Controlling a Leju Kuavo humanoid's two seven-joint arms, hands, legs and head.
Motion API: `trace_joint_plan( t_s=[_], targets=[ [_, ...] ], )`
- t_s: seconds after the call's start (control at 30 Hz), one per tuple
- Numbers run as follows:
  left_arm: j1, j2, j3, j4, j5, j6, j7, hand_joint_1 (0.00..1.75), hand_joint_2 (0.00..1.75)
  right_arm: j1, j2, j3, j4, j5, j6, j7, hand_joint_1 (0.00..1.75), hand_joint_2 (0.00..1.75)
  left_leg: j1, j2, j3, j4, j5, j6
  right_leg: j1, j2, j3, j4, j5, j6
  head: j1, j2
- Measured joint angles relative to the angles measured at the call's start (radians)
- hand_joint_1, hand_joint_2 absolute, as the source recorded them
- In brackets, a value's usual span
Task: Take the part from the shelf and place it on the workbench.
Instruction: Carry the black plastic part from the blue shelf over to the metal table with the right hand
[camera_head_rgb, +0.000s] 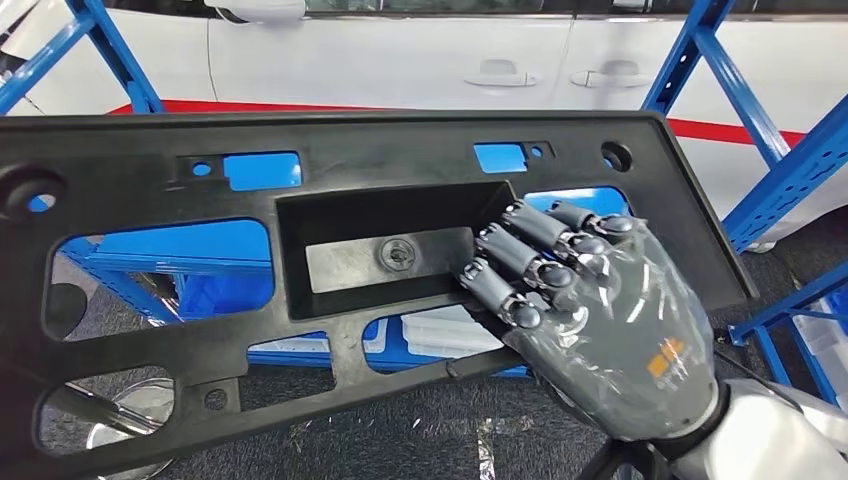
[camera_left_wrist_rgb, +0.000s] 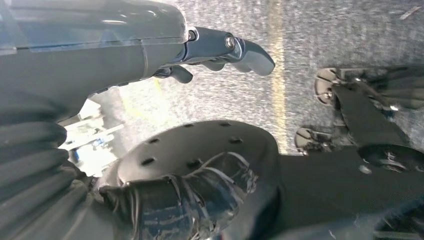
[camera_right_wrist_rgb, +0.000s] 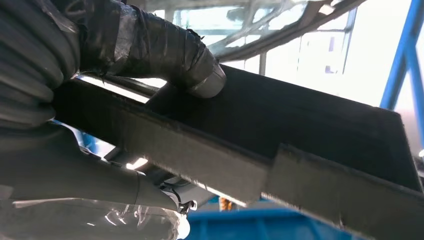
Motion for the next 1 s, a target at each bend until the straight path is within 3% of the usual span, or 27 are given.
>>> trace_joint_plan(
  t_s=[0.07,0.1,0.2,0.23,0.27,0.3,0.37,0.43,0.47,0.53,0.57,0.6,0.63,0.7,0.73,0.77,0.8,0.83,0.87,0.93,1.0],
  targets=[
    [0.0,-0.002,0.0,0.002,0.0,0.001,0.0,0.0,1.75,-0.011,-0.007,0.001,-0.012,-0.001,0.001,0.003,1.75,1.75,0.001,-0.003,-0.009,0.005,-0.002,-0.011,-0.006,-0.003,-0.013,-0.006,0.02,-0.015,0.002,0.0],
    [0.0,-0.003,0.0,0.004,0.001,0.001,-0.001,0.0,1.75,-0.015,-0.01,0.001,-0.016,-0.002,0.002,0.004,1.75,1.75,0.002,-0.006,-0.02,0.024,-0.028,-0.016,-0.01,-0.004,-0.023,-0.011,0.033,-0.023,0.001,0.0],
    [-0.002,-0.005,0.0,0.005,0.002,0.001,-0.002,0.0,1.75,-0.023,-0.014,0.005,-0.027,-0.002,0.004,0.009,1.75,1.75,0.009,-0.009,-0.062,0.175,-0.167,-0.031,-0.013,-0.006,-0.064,-0.014,0.07,-0.034,-0.005,0.0],
    [-0.003,-0.006,0.0,0.005,0.002,0.001,-0.002,0.0,1.75,-0.023,-0.015,0.008,-0.03,-0.004,0.004,0.011,1.75,1.75,0.012,-0.009,-0.068,0.229,-0.192,-0.035,-0.013,-0.007,-0.081,-0.013,0.082,-0.034,-0.005,0.0],
    [-0.004,-0.006,0.0,0.005,0.001,0.001,-0.002,0.0,1.75,-0.024,-0.017,0.01,-0.031,-0.009,0.004,0.014,1.75,1.75,0.014,-0.009,-0.063,0.262,-0.191,-0.039,-0.014,-0.007,-0.098,-0.013,0.095,-0.032,-0.005,0.0],
    [-0.004,-0.006,0.0,0.005,0.001,0.001,-0.002,0.0,1.75,-0.027,-0.019,0.012,-0.032,-0.017,0.005,0.017,1.75,1.75,0.017,-0.009,-0.044,0.266,-0.17,-0.043,-0.016,-0.007,-0.115,-0.011,0.107,-0.029,-0.005,0.0],
    [-0.005,-0.008,0.0,0.005,0.0,0.001,0.0,0.0,1.75,-0.039,-0.024,0.014,-0.035,-0.04,0.01,0.027,1.75,1.75,0.022,-0.009,0.04,0.179,-0.117,-0.047,-0.02,-0.006,-0.145,-0.005,0.128,-0.019,-0.006,0.0],
    [-0.005,-0.012,0.0,0.005,0.002,0.003,0.0,0.0,1.75,-0.057,-0.033,0.015,-0.042,-0.062,0.016,0.037,1.75,1.75,0.02,-0.012,0.137,0.041,-0.123,-0.043,-0.021,-0.006,-0.165,0.002,0.145,-0.005,-0.007,0.0],
    [-0.006,-0.015,0.0,0.006,0.004,0.004,-0.001,0.0,1.75,-0.066,-0.038,0.015,-0.045,-0.072,0.019,0.041,1.75,1.75,0.018,-0.014,0.163,-0.004,-0.136,-0.037,-0.021,-0.007,-0.169,0.003,0.155,0.002,-0.007,0.0],
    [-0.005,-0.021,0.0,0.006,0.011,0.007,-0.004,0.0,1.75,-0.082,-0.047,0.015,-0.048,-0.087,0.023,0.047,1.75,1.75,0.013,-0.017,0.163,-0.027,-0.139,-0.019,-0.02,-0.007,-0.171,-0.003,0.175,0.016,-0.007,0.0],
    [-0.005,-0.023,0.0,0.006,0.015,0.008,-0.005,0.0,1.75,-0.088,-0.051,0.015,-0.048,-0.093,0.024,0.05,1.75,1.75,0.014,-0.014,0.155,-0.028,-0.129,-0.01,-0.021,-0.007,-0.174,-0.001,0.172,0.021,-0.007,0.0],
    [-0.004,-0.025,0.0,0.006,0.017,0.008,-0.006,0.0,1.75,-0.092,-0.054,0.015,-0.048,-0.096,0.025,0.052,1.75,1.75,0.015,-0.011,0.147,-0.028,-0.118,0.001,-0.022,-0.006,-0.181,0.014,0.149,0.025,-0.005,0.0],
    [-0.004,-0.026,0.0,0.006,0.018,0.008,-0.006,0.0,1.75,-0.095,-0.058,0.016,-0.049,-0.099,0.024,0.053,1.75,1.75,0.016,-0.008,0.137,-0.03,-0.105,0.012,-0.022,-0.006,-0.193,0.048,0.107,0.027,-0.002,0.0],
    [-0.004,-0.027,-0.001,0.006,0.018,0.008,-0.005,0.0,1.75,-0.096,-0.066,0.018,-0.049,-0.1,0.021,0.057,1.75,1.75,0.012,-0.003,0.11,-0.028,-0.08,0.026,-0.02,-0.006,-0.222,0.166,0.0,0.027,0.005,0.0],
    [-0.003,-0.028,-0.001,0.006,0.017,0.008,-0.004,0.0,1.75,-0.095,-0.071,0.019,-0.05,-0.1,0.019,0.058,1.75,1.75,0.009,-0.002,0.093,-0.026,-0.068,0.028,-0.019,-0.006,-0.23,0.227,-0.031,0.028,0.007,0.0],
    [-0.003,-0.028,-0.001,0.006,0.017,0.007,-0.004,0.0,1.75,-0.092,-0.076,0.02,-0.05,-0.099,0.017,0.059,1.75,1.75,0.006,-0.001,0.075,-0.024,-0.056,0.029,-0.017,-0.006,-0.229,0.271,-0.037,0.027,0.008,0.0],
    [-0.003,-0.029,-0.001,0.006,0.016,0.007,-0.004,0.0,1.75,-0.091,-0.08,0.021,-0.05,-0.099,0.017,0.059,1.75,1.75,0.003,-0.001,0.057,-0.02,-0.045,0.029,-0.016,-0.006,-0.214,0.285,-0.021,0.024,0.007,0.0],
    [-0.003,-0.03,-0.001,0.006,0.017,0.006,-0.004,0.0,1.75,-0.09,-0.084,0.022,-0.05,-0.101,0.018,0.058,1.75,1.75,0.001,-0.001,0.039,-0.016,-0.035,0.028,-0.013,-0.006,-0.182,0.266,0.006,0.02,0.007,0.0],
    [-0.004,-0.03,-0.002,0.006,0.017,0.006,-0.004,0.0,1.75,-0.09,-0.087,0.022,-0.05,-0.103,0.021,0.056,1.75,1.75,0.0,-0.001,0.023,-0.011,-0.026,0.027,-0.01,-0.006,-0.136,0.216,0.028,0.013,0.007,0.0],
    [-0.004,-0.032,-0.002,0.006,0.018,0.006,-0.004,0.0,1.75,-0.095,-0.089,0.022,-0.051,-0.108,0.027,0.054,1.75,1.75,-0.003,-0.002,0.002,-0.005,-0.009,0.021,-0.002,-0.006,-0.032,0.076,0.022,0.0,0.006,0.0],
    [-0.003,-0.034,-0.003,0.006,0.02,0.006,-0.005,0.0,1.75,-0.105,-0.09,0.023,-0.051,-0.113,0.033,0.051,1.75,1.75,-0.003,-0.002,-0.004,-0.009,0.01,0.01,0.007,-0.007,0.016,-0.008,0.004,-0.007,0.008,0.0]
  ],
)
